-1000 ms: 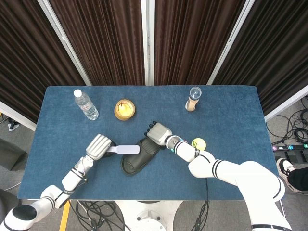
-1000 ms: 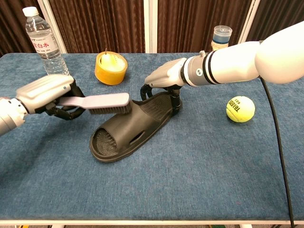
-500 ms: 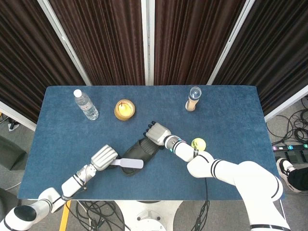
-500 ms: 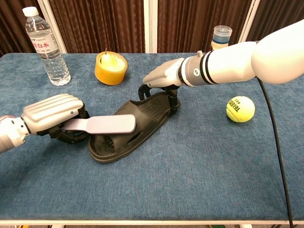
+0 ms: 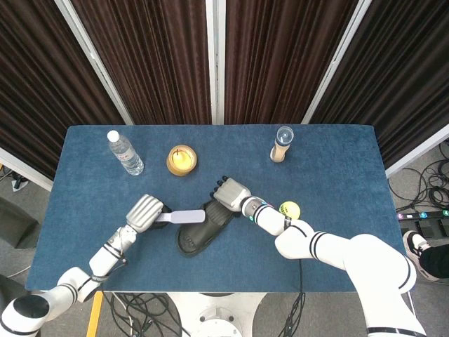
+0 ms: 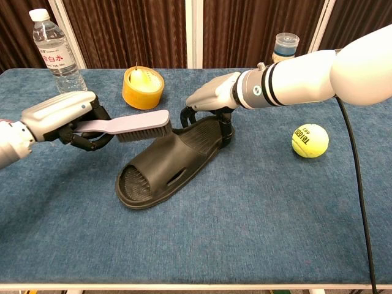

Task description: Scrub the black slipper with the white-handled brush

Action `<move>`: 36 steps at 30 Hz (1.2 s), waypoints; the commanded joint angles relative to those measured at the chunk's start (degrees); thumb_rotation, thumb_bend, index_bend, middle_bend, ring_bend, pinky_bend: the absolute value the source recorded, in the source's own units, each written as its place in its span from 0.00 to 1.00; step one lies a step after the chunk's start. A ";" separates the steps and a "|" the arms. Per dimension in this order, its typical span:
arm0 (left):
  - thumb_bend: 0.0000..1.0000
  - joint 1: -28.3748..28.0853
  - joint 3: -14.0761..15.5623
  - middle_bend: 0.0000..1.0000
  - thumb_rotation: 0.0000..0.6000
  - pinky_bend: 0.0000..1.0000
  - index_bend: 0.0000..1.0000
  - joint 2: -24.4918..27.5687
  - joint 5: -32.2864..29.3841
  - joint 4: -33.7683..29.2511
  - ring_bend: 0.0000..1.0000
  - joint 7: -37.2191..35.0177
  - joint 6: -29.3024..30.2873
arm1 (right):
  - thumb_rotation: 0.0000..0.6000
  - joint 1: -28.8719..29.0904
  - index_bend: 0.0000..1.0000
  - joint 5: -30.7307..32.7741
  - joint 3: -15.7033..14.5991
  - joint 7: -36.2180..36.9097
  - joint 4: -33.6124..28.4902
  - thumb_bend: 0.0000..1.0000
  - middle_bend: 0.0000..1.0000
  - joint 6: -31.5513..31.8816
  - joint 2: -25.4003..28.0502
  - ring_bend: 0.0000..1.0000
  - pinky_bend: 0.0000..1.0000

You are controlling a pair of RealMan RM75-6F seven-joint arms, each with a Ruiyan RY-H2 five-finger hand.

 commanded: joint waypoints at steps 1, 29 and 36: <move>0.53 -0.84 0.61 1.00 1.00 1.00 1.00 -2.13 -0.22 3.53 1.00 0.33 -2.59 | 1.00 0.01 0.39 0.14 -0.02 -0.01 -0.12 0.22 0.33 0.06 0.09 0.12 0.13; 0.54 -0.44 -0.41 1.00 1.00 1.00 1.00 1.64 -2.08 -4.73 1.00 4.42 -2.22 | 1.00 -0.42 0.40 -0.92 -0.23 1.05 0.24 0.22 0.32 0.05 0.21 0.12 0.14; 0.54 -1.12 0.52 1.00 1.00 1.00 1.00 -0.92 -2.45 0.05 1.00 4.62 -6.48 | 1.00 -0.34 0.40 -0.89 -0.14 0.99 0.13 0.22 0.32 0.09 0.19 0.12 0.14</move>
